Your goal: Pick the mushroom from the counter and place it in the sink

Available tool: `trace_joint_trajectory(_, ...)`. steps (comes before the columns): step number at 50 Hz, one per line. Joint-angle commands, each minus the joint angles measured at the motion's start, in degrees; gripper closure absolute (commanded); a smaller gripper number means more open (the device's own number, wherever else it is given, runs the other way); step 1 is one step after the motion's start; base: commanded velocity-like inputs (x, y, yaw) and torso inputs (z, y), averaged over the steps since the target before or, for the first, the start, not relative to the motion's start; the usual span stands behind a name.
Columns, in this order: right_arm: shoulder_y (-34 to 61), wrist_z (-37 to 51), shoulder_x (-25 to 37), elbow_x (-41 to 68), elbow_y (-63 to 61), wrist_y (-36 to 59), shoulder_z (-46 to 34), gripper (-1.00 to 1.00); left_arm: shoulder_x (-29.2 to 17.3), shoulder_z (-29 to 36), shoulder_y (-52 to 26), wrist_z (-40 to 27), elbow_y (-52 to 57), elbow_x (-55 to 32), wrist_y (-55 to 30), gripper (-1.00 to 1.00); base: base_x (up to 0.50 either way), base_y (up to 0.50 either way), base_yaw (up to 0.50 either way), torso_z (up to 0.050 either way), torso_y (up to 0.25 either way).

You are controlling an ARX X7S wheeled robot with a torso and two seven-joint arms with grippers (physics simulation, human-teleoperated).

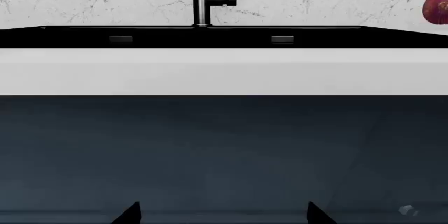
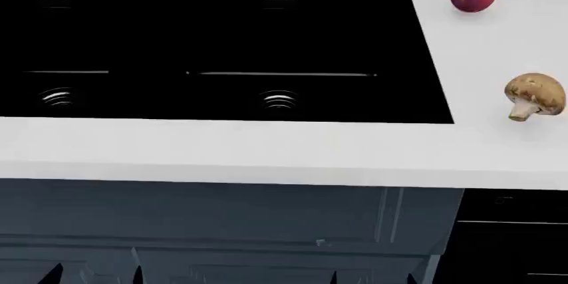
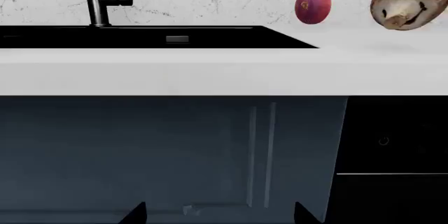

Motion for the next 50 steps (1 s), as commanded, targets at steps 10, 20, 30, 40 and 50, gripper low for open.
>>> trace_joint_trajectory(10, -0.1, 3.0, 2.5, 1.6, -1.0, 0.6, -3.1, -1.00, -3.0, 3.1, 0.0, -3.3, 1.2, -3.1, -0.9, -1.00, 0.00, 0.00, 0.00, 0.000, 0.000)
trace_joint_trajectory(20, -0.2, 4.2, 3.5, 2.4, -1.5, 0.4, -4.4, -1.00, -3.7, 3.5, 0.1, -3.7, 1.1, -5.6, -1.2, -1.00, 0.00, 0.00, 0.00, 0.000, 0.000)
trace_joint_trajectory(30, -0.3, 5.2, 4.2, 3.4, -0.9, -0.4, -5.1, -1.00, -4.6, 5.0, -0.2, -4.7, 0.7, -5.1, -0.4, -1.00, 0.00, 0.00, 0.00, 0.000, 0.000)
trace_joint_trajectory(40, -1.5, 6.0, 5.3, 3.9, -5.8, 1.1, -6.0, -1.00, -5.3, 4.7, 0.8, -6.8, 5.6, -5.6, -2.2, -1.00, 0.00, 0.00, 0.00, 0.000, 0.000)
trace_joint_trajectory(50, -2.7, 7.2, 7.1, 3.5, -17.4, 7.0, -6.9, -1.00, -7.3, 5.7, 1.8, -9.2, 18.6, -4.0, -10.6, -1.00, 0.00, 0.00, 0.00, 0.000, 0.000)
